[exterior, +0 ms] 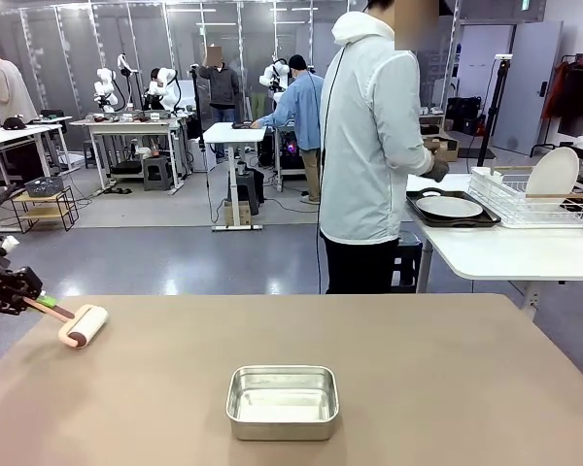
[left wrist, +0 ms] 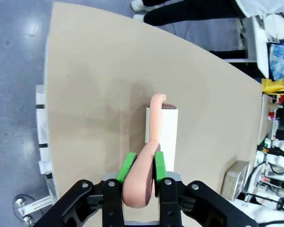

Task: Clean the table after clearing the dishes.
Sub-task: When the right (or left) Handle tray is removed, use the right hand (or left hand) to clean the right (or left) side of the table with the Lint Roller, then place the Lint Roller back on top of the Airtight Container.

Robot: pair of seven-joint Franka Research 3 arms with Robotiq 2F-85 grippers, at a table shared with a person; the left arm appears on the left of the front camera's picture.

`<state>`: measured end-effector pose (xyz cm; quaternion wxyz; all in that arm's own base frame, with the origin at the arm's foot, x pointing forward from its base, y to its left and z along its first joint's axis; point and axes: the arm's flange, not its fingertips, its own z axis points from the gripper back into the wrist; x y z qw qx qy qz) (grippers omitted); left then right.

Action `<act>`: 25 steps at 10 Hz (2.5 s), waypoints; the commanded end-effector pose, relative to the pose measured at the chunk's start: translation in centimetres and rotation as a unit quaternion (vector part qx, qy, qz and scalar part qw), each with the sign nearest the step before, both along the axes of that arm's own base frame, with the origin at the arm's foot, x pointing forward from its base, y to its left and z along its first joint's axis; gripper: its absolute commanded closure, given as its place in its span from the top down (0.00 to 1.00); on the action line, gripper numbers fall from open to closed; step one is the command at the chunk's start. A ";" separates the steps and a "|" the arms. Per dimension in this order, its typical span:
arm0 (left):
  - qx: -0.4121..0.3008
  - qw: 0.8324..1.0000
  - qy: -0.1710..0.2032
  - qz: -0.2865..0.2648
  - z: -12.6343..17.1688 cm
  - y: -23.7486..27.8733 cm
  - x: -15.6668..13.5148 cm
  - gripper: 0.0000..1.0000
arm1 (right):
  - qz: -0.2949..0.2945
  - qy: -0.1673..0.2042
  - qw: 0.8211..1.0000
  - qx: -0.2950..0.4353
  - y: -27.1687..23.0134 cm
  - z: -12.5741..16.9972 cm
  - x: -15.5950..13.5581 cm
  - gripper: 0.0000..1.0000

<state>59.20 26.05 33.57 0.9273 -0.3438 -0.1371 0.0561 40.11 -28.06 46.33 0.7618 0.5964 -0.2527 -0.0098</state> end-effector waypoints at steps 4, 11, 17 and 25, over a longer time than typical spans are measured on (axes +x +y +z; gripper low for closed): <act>0.173 0.984 0.009 0.045 5.4 -2.0 -3.6 0.22 | 0.003 -0.008 1.000 0.001 0.2 0.1 -0.3 1.00; 0.236 0.965 -0.070 0.093 23.2 -5.1 -10.1 0.22 | 0.003 -0.008 1.000 0.001 0.2 0.1 -0.3 1.00; 0.236 0.965 -0.070 0.093 23.2 -5.1 -10.1 0.22 | 0.003 -0.008 1.000 0.001 0.2 0.1 -0.3 1.00; 0.220 0.966 -0.124 0.048 24.5 -7.6 -10.2 0.22 | 0.003 -0.008 1.000 0.001 0.2 0.1 -0.3 1.00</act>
